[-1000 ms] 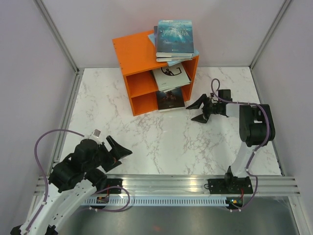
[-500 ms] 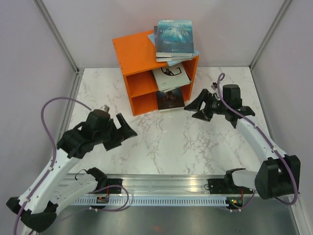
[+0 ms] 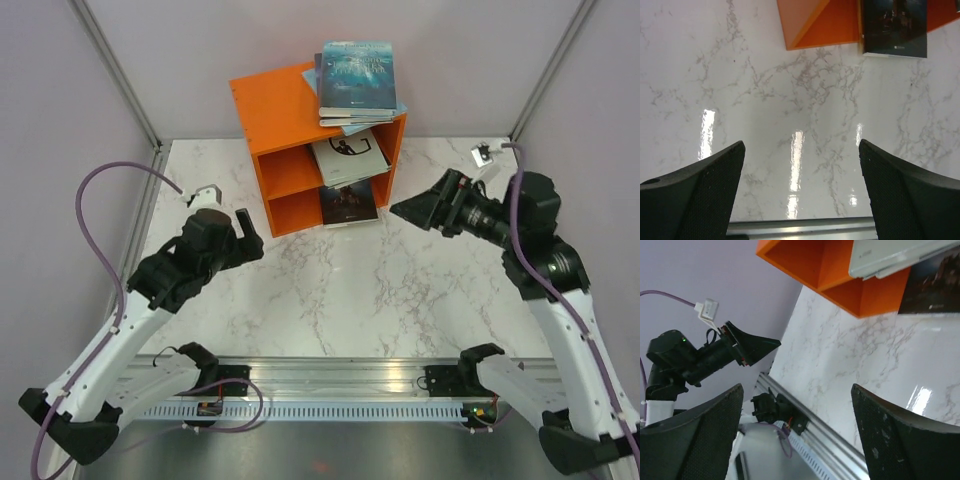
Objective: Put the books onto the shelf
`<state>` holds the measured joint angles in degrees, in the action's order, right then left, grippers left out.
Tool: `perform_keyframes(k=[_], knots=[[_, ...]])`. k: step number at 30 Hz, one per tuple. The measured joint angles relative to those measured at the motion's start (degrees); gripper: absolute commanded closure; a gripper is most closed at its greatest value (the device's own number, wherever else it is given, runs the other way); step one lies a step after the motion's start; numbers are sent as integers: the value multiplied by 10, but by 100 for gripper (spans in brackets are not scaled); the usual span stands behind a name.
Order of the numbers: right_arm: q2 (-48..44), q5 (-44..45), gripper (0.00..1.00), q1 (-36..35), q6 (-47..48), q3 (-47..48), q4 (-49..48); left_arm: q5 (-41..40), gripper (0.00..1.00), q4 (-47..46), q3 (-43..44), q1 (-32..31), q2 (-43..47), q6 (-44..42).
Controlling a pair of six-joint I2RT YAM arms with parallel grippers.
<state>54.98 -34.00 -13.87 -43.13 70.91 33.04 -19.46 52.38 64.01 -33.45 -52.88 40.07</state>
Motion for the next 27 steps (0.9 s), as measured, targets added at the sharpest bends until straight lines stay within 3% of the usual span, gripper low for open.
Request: perform_keyframes(k=[1,7,11,13,19,23,27], knots=[[-22,15,2,-5,3,2,0,-11,13,-34,-35,0,22,-28],[-201,118,2,-14,29,-32,-22,-42,15,-272,-281,0,167,-207],[-248,159,2,-16,35,-71,-29,-51,1,-445,-454,0,228,-285],[-247,167,2,-16,38,-88,-26,-71,1,-524,-530,9,232,-296],[-230,169,2,-16,42,-106,2,-54,1,-691,-574,85,160,-332],[-217,171,2,-16,49,-106,24,-38,1,-693,-542,134,111,-340],[-220,195,2,-16,62,-109,33,-22,1,-748,-586,149,143,-346]])
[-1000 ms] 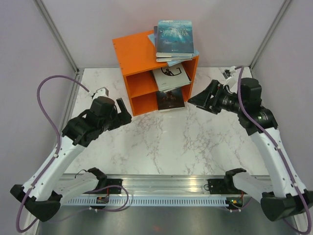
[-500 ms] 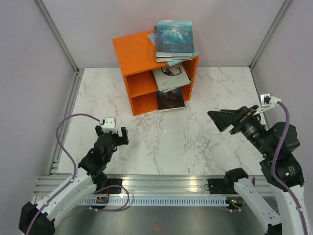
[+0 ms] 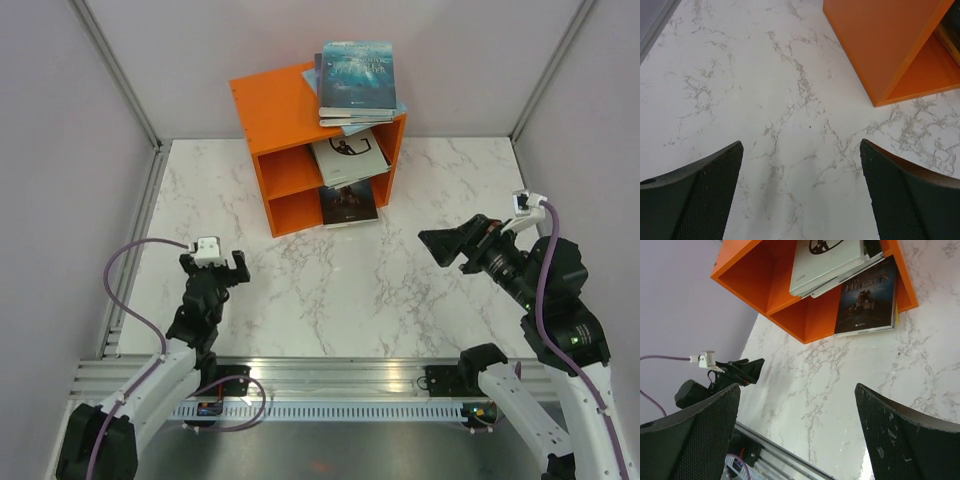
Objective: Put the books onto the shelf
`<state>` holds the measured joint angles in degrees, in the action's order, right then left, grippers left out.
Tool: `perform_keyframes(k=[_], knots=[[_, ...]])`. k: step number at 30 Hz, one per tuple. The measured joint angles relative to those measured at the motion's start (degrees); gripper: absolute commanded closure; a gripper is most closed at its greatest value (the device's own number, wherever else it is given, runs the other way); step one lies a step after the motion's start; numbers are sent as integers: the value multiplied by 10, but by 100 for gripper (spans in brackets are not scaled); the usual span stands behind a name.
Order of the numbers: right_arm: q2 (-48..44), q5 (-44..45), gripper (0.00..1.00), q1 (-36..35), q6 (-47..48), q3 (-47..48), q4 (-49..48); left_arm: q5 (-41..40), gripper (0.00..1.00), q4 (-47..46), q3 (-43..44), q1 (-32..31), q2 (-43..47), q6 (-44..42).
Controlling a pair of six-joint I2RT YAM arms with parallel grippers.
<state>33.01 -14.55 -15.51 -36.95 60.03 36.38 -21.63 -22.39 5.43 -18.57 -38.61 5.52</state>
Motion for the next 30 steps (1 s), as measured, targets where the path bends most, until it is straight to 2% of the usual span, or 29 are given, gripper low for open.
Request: perform_keyframes(k=[3,5,9,12,15,18,19,20,23,26,30], knots=[[-22,25,2,0,10,-25,0,10,1,-54,-26,8,3,-16],[-38,42,2,0,16,-47,0,27,2,-105,-27,25,-25,-29],[-72,74,2,0,39,-104,-13,78,8,-212,-23,80,-162,-37],[-100,91,2,0,78,-152,-35,123,11,-238,15,113,-292,-37],[-125,110,2,0,119,-202,-71,156,13,-286,55,131,-378,-37],[-143,147,2,0,153,-256,-117,186,10,-331,68,145,-430,-38],[-145,157,2,0,165,-274,-134,190,0,-338,68,147,-434,-38],[-145,166,2,0,177,-293,-151,194,0,-346,68,148,-436,-40],[-135,194,2,0,219,-357,-225,206,0,-363,68,147,-435,-41],[-85,228,2,0,244,-416,-325,208,0,-369,68,148,-435,-41],[77,247,2,11,288,-505,-539,210,0,-374,68,147,-435,-41]])
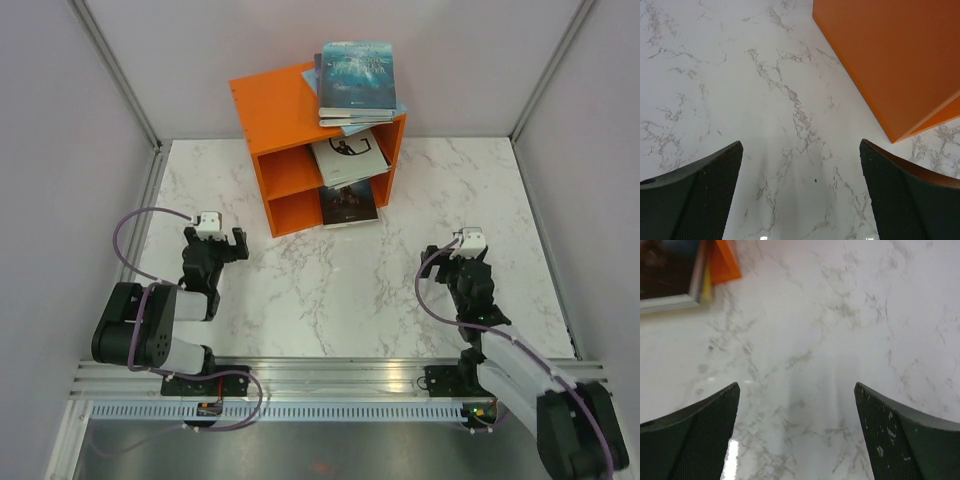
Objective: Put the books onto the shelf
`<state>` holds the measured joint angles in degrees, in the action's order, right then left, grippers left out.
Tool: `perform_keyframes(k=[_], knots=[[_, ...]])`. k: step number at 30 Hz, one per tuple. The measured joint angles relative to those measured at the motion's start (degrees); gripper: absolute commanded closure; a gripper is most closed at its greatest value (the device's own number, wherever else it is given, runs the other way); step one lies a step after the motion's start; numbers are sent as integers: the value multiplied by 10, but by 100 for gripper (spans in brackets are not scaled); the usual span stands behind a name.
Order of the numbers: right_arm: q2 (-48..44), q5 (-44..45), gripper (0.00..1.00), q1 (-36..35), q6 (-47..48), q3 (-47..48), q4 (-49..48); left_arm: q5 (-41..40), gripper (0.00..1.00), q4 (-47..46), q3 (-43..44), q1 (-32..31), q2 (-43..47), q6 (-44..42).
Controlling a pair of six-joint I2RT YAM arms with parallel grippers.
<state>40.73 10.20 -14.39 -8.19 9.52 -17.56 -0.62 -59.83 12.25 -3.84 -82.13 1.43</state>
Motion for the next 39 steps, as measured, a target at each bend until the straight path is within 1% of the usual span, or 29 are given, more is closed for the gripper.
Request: perform_keyframes(k=[1,4,5,7,9,12,13,20,28,39], knots=[[42,-1,2,8,8,-15,-47,2,0,-2,0,0,0,0],[206,-7,2,56,18,-50,-206,5,0,-3,0,0,0,0],[261,-6,2,72,17,-45,-242,7,0,-3,0,0,0,0],[335,6,2,91,17,-13,-257,8,0,-3,0,0,0,0],[381,-2,2,106,24,17,-296,8,0,-3,0,0,0,0],[445,-36,2,120,37,30,-421,8,0,-3,0,0,0,0],[459,-41,2,121,39,29,-442,8,0,-4,0,0,0,0],[473,-43,2,122,42,30,-475,8,0,-3,0,0,0,0],[473,-68,2,122,53,31,-480,8,0,-4,0,0,0,0],[473,-70,2,122,55,31,-480,8,0,-3,0,0,0,0]])
